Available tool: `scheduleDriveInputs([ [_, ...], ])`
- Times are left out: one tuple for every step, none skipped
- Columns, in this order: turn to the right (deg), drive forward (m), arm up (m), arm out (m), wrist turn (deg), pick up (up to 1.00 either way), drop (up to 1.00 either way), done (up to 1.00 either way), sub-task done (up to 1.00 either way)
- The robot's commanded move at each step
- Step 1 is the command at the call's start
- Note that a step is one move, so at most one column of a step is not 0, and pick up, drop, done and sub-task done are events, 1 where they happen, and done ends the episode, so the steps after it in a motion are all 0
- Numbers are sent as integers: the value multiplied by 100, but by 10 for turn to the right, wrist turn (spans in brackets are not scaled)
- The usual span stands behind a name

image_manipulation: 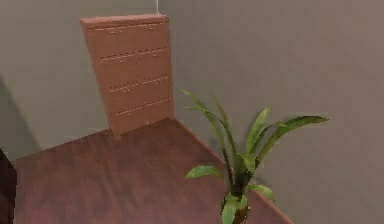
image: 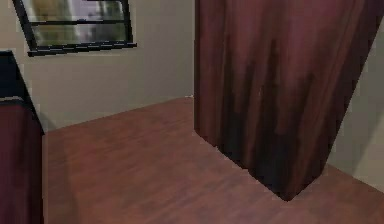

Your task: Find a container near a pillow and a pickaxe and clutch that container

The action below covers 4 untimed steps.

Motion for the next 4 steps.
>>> scheduleDriveInputs([
  [0,50,0,0,0,0,0,0,0],
  [-270,0,0,0,0,0,0,0,0],
  [0,5,0,0,0,0,0,0,0],
  [-90,0,0,0,0,0,0,0,0],
])
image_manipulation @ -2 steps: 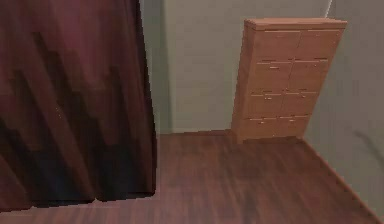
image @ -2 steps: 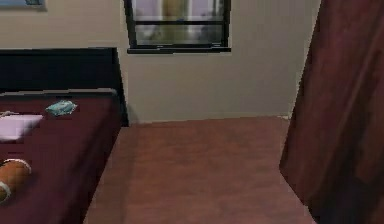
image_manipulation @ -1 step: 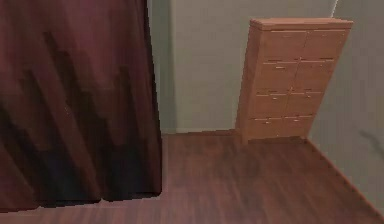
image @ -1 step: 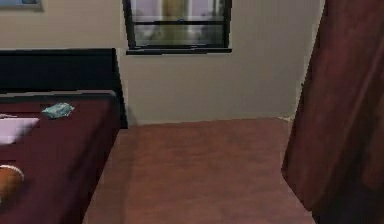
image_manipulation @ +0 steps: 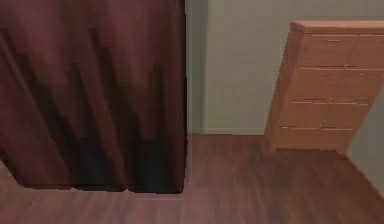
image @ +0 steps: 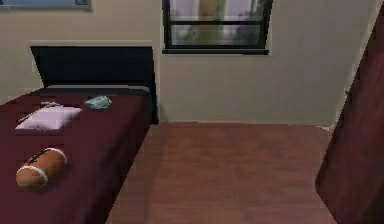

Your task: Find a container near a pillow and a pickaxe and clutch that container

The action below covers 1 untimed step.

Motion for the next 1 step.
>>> scheduleDriveInputs([
  [0,75,0,0,0,0,0,0,0],
])
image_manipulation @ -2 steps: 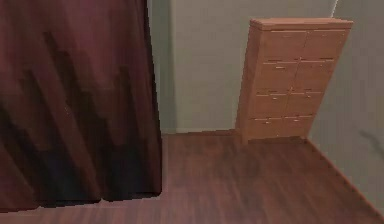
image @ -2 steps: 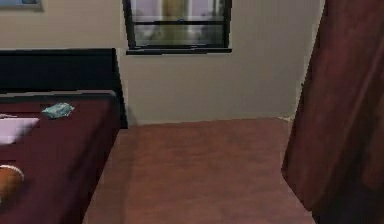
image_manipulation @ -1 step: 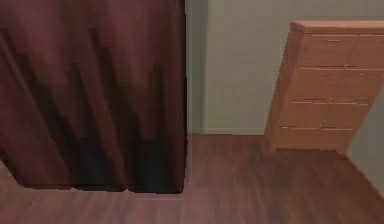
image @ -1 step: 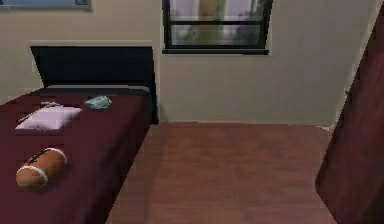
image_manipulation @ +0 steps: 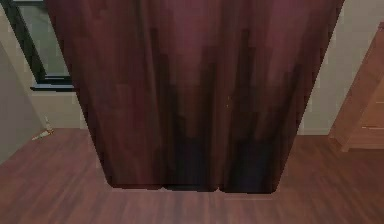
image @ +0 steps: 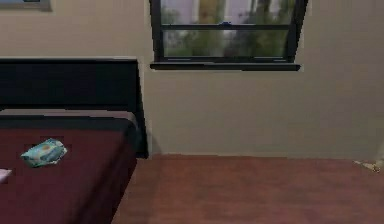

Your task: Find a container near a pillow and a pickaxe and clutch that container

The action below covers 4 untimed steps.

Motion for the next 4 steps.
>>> scheduleDriveInputs([
  [-30,0,0,0,0,0,0,0,0],
  [0,45,0,0,0,0,0,0,0],
  [-450,0,0,0,0,0,0,0,0],
  [-450,0,0,0,0,0,0,0,0],
])
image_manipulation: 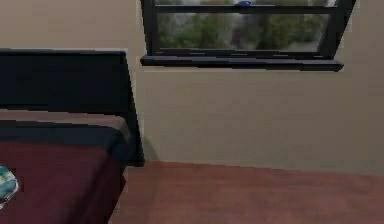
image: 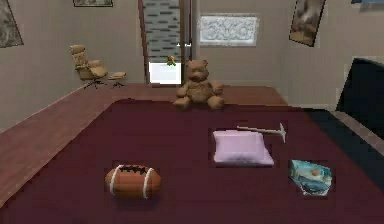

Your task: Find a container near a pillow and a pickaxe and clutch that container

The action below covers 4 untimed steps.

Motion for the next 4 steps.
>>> scheduleDriveInputs([
  [-450,0,0,0,0,0,0,0,0],
  [450,0,0,0,0,0,0,0,0],
  [450,0,0,0,0,0,0,0,0],
  [90,0,0,0,0,0,0,0,0],
])
